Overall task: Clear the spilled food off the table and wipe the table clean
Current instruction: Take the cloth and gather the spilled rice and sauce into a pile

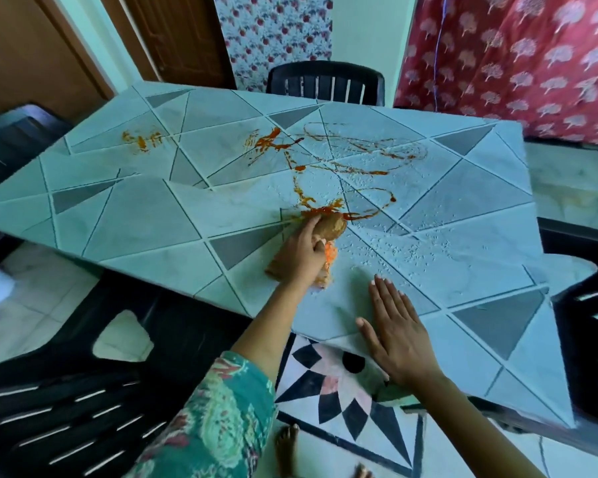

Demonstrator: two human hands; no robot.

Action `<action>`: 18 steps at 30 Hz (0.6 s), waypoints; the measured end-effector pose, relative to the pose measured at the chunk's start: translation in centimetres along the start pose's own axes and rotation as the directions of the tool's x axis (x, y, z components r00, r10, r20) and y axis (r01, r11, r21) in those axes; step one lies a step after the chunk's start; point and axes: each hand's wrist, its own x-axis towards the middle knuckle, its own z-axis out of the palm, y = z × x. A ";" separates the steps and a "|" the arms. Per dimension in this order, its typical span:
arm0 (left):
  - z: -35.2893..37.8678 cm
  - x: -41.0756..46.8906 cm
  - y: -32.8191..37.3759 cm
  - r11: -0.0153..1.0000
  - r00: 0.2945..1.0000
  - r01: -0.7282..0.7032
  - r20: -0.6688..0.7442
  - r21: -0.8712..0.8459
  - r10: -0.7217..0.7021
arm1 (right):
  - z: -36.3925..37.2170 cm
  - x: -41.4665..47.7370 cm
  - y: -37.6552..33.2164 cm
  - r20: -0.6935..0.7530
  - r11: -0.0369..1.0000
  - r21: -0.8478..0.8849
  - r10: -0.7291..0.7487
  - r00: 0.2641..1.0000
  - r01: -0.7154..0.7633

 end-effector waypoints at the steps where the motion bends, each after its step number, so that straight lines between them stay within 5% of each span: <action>1: 0.3 -0.3 1.1 1.000 1.000 -0.017 0.009 0.016 0.017 | -0.2 -0.2 0.3 0.000 1.000 -0.013 -0.009 1.000 0.009; 6: 0.6 -3.0 4.8 0.980 0.987 -0.161 0.005 0.121 0.162 | -0.2 -0.9 1.8 0.013 0.998 -0.034 -0.052 0.999 0.052; 9: -1.0 -3.6 3.5 0.986 0.980 -0.144 -0.128 0.081 0.154 | -0.1 -1.2 2.0 0.044 0.998 -0.045 -0.049 0.998 0.051; 18: -8.0 -3.8 -9.7 0.940 0.906 0.324 -0.322 0.108 -0.275 | 0.6 -1.3 2.2 0.025 0.996 -0.055 -0.070 0.997 0.072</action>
